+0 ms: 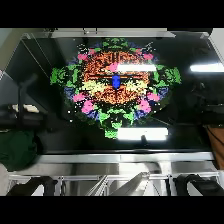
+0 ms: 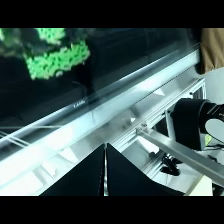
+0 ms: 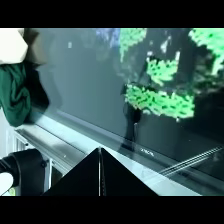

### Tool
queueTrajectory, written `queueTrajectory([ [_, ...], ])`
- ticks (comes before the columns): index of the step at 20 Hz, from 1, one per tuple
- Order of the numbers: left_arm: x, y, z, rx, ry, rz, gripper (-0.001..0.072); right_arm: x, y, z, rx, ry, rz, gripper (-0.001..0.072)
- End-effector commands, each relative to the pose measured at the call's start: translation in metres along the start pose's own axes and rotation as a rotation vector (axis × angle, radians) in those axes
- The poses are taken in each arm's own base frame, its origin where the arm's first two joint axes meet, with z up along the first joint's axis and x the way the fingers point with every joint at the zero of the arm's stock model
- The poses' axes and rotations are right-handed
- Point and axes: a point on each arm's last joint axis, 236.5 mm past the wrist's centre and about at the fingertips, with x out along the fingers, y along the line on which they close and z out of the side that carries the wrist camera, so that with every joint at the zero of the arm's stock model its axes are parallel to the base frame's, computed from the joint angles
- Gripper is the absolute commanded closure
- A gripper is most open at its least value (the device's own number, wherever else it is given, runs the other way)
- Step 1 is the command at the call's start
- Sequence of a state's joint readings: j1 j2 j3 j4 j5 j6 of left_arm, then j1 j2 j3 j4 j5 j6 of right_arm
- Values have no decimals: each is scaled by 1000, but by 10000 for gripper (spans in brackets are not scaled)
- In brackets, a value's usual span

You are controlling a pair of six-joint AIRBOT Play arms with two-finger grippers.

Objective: Fold the shirts.

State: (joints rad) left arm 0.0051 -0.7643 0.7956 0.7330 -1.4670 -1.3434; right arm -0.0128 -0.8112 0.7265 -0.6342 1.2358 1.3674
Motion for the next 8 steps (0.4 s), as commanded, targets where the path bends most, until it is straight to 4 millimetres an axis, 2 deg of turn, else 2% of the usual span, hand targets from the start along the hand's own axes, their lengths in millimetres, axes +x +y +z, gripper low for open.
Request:
queueTrajectory([
  [1,11,6,-33,-12,-25,10,691,10,3,-11,-14,10,11,688],
  [5,1,-3,-32,22,-87,16,691,10,3,-11,-13,10,12,688],
  [8,2,-3,-33,19,-80,14,691,10,3,-11,-14,10,11,688],
])
